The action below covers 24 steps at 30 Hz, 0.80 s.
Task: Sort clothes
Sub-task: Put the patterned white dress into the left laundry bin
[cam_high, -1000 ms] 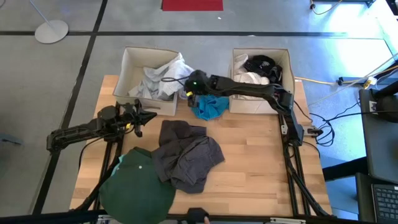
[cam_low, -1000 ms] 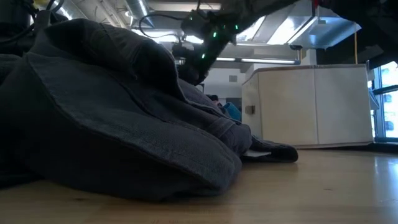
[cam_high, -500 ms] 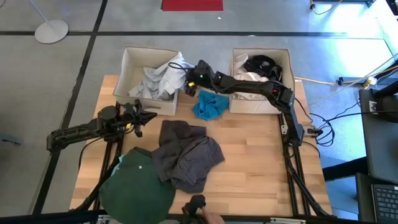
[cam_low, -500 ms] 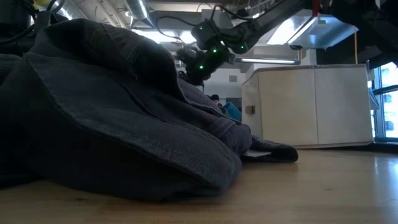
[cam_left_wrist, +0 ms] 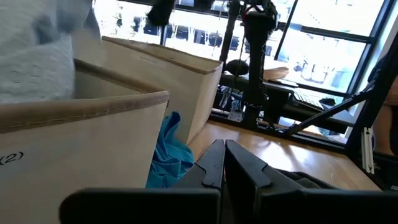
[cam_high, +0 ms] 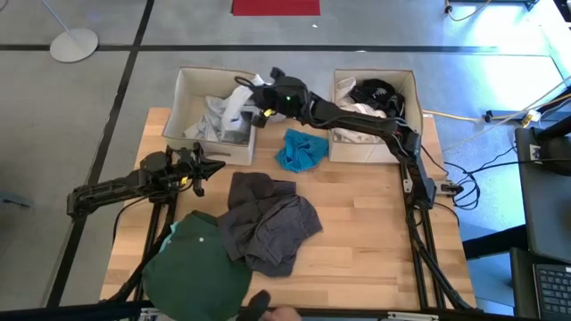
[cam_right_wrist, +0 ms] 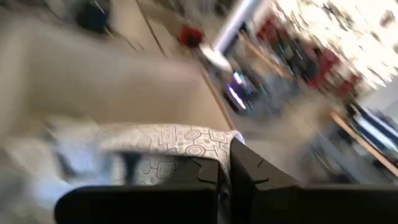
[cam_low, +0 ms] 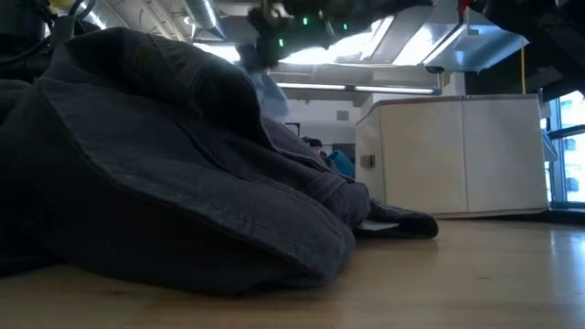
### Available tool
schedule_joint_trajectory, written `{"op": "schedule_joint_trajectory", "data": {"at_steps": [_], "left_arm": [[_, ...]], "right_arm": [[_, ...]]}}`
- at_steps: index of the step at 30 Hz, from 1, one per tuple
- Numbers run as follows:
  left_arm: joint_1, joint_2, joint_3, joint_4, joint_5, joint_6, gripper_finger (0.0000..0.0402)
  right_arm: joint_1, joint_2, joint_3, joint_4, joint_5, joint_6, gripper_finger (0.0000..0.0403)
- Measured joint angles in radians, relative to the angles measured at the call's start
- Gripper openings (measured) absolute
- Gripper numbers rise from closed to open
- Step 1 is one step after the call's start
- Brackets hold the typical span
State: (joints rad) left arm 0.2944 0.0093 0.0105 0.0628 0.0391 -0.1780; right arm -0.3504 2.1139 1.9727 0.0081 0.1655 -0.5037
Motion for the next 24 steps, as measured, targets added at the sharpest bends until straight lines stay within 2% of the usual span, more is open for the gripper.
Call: {"op": "schedule_joint_trajectory", "data": {"at_steps": [7, 14, 17, 20, 24], "left_arm": [[0.000, 0.000, 0.000, 0.000, 0.000, -0.002, 0.0004], [0.000, 0.000, 0.000, -0.001, 0.000, -0.006, 0.0004], [0.000, 0.000, 0.000, -0.002, 0.000, -0.006, 0.0004], [0.000, 0.000, 0.000, -0.004, 0.000, -0.006, 0.0004], [0.000, 0.000, 0.000, -0.012, 0.001, -0.011, 0.0004]], "right_arm": [[0.024, 0.074, 0.056, 0.201, -0.245, 0.060, 0.0021], [0.046, 0.191, 0.123, 0.265, -0.255, 0.085, 0.0023], [0.049, 0.196, 0.126, 0.227, -0.254, 0.124, 0.0060], [0.049, 0.195, 0.126, 0.163, -0.247, 0.135, 0.0120], [0.050, 0.151, 0.125, -0.013, -0.163, 0.098, 0.0199]]}}
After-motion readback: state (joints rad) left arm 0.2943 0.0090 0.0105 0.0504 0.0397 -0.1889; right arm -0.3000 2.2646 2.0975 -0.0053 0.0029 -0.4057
